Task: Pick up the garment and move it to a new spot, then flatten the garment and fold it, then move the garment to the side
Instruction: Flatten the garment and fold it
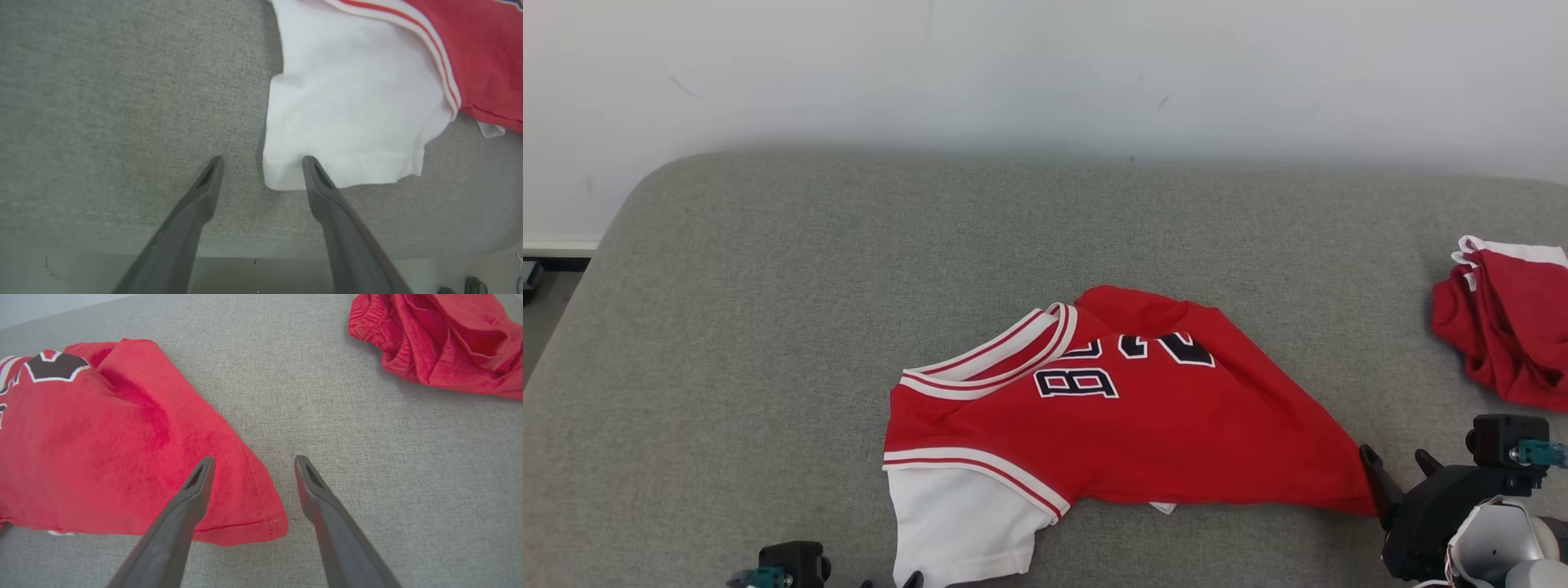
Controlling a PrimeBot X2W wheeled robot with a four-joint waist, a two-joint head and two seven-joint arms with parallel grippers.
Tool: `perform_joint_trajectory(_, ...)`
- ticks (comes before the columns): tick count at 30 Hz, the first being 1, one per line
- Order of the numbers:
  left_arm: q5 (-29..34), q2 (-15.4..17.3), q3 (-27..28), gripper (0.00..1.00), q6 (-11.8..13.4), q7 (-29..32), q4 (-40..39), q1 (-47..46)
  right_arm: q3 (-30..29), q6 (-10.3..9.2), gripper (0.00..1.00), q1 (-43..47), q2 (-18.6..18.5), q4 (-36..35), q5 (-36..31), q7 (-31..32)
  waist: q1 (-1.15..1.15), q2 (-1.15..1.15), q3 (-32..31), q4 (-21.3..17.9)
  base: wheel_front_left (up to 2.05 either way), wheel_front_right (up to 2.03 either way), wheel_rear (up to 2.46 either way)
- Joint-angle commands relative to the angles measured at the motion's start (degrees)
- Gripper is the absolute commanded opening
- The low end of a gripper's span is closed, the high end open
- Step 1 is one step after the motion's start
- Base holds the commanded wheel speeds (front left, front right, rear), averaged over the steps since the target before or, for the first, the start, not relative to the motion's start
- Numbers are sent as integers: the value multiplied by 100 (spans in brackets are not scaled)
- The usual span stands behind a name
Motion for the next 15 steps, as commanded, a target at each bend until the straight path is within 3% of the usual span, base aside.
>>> perform_joint_trajectory(1, 7, 3, 6, 100, -15, -43, 50, -84, 9, -1, 100, -48, -23, -20, -29, -38, -1, 0, 22, -14, 0, 0, 0)
perform_joint_trajectory(3, 1, -27, -26, 100, -78, -61, 145, -119, 45, -1, 100, -48, -22, -9, 0, -28, -1, 0, 46, -27, 0, 0, 0)
perform_joint_trajectory(8, -74, -120, -95, 76, -218, -43, 320, -191, 67, -1, 100, -49, -23, -36, 44, -22, -1, 0, 94, -43, 0, 0, 0)
perform_joint_trajectory(9, -84, -132, -114, 58, -227, -16, 349, -198, 64, -1, 100, -46, -23, -41, 30, -19, -1, 0, 98, -45, 0, 0, 0)
perform_joint_trajectory(11, -106, -135, -136, 39, -284, 6, 405, -220, 72, -1, 100, -35, -23, -53, 6, -9, -1, 0, 106, -51, 0, 0, 0)
perform_joint_trajectory(13, -133, -141, -155, 5, -333, 6, 448, -245, 100, -1, 100, 4, -23, -66, -41, 56, -1, 0, 108, -55, 0, 0, 0)
perform_joint_trajectory(15, -142, -148, -179, 0, -369, 21, 474, -250, 92, -1, 100, 48, -23, -138, -113, 112, -1, 0, 103, -52, 0, 0, 0)
